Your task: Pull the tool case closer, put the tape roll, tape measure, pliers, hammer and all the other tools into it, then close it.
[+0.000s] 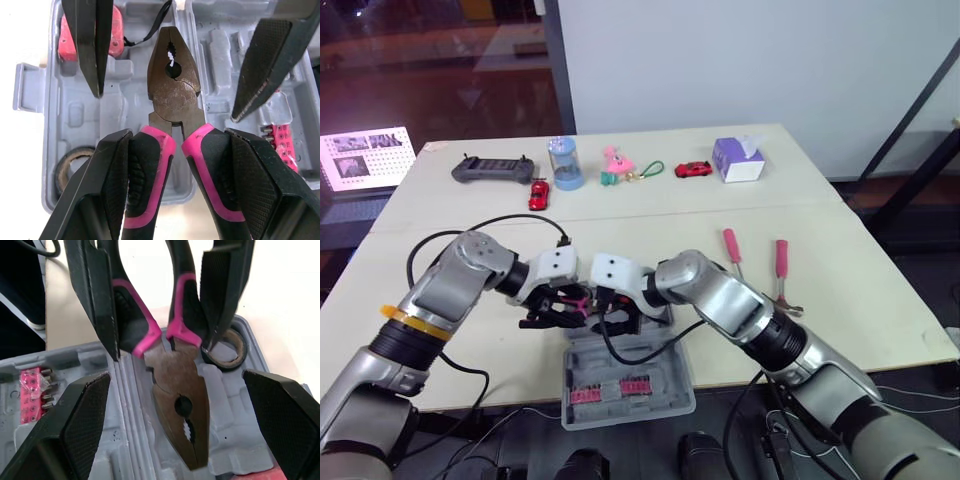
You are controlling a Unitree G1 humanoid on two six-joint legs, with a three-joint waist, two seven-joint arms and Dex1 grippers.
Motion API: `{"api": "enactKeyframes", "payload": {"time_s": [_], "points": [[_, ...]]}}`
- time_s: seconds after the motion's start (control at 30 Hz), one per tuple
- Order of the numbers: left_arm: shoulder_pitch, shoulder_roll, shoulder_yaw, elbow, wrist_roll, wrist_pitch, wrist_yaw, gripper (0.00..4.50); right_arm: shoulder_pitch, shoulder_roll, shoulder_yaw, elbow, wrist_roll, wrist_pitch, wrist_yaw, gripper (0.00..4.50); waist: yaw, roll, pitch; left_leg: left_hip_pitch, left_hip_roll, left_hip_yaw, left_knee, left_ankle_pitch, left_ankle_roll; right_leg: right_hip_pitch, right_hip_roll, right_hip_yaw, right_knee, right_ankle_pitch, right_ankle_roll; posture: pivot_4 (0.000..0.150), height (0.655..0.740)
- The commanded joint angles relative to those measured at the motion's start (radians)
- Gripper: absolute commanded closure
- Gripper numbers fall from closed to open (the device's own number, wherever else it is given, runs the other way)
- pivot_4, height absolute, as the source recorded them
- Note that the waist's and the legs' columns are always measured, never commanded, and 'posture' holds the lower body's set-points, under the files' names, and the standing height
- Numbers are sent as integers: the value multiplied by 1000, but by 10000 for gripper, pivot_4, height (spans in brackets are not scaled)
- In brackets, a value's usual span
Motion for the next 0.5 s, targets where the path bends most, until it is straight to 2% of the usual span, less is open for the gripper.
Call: {"api": "enactKeyframes", "payload": {"time_s": [0.03,0.07,0.1,0.2,0.23,0.27,0.5], "points": [[-14,2,15,-33,-3,2,-3,20883,-9,19,-15,-22,-1,-7,7,5606,0,0,0,0,0,0,0,0,0,0,0,0,0,0,0,1500,7400],[-13,1,16,-35,-4,3,-2,20883,-8,20,-14,-23,-1,-6,7,7742,0,0,0,0,0,0,0,0,0,0,0,0,0,0,0,1500,7400],[-11,2,17,-38,-5,5,-2,20883,-7,21,-14,-25,-1,-4,8,12236,0,0,0,0,0,0,0,0,0,0,0,0,0,0,0,1500,7400],[-7,4,19,-46,-10,11,-5,20883,-2,23,-10,-21,-5,-7,9,26844,0,0,0,0,0,0,0,0,0,0,0,0,0,0,0,1500,7400],[-7,3,20,-48,-11,13,-5,20883,0,24,-9,-19,-6,-9,10,33016,0,0,0,0,0,0,0,0,0,0,0,0,0,0,0,1500,7400],[-6,3,22,-50,-10,14,-5,20883,1,24,-9,-19,-7,-9,12,34432,0,0,0,0,0,0,0,0,0,0,0,0,0,0,0,1500,7400],[-12,-18,36,-33,-13,10,8,20883,6,26,-13,-21,-12,-11,21,34434,0,0,0,0,0,0,1,0,0,0,0,0,1,0,0,1500,7400]]}}
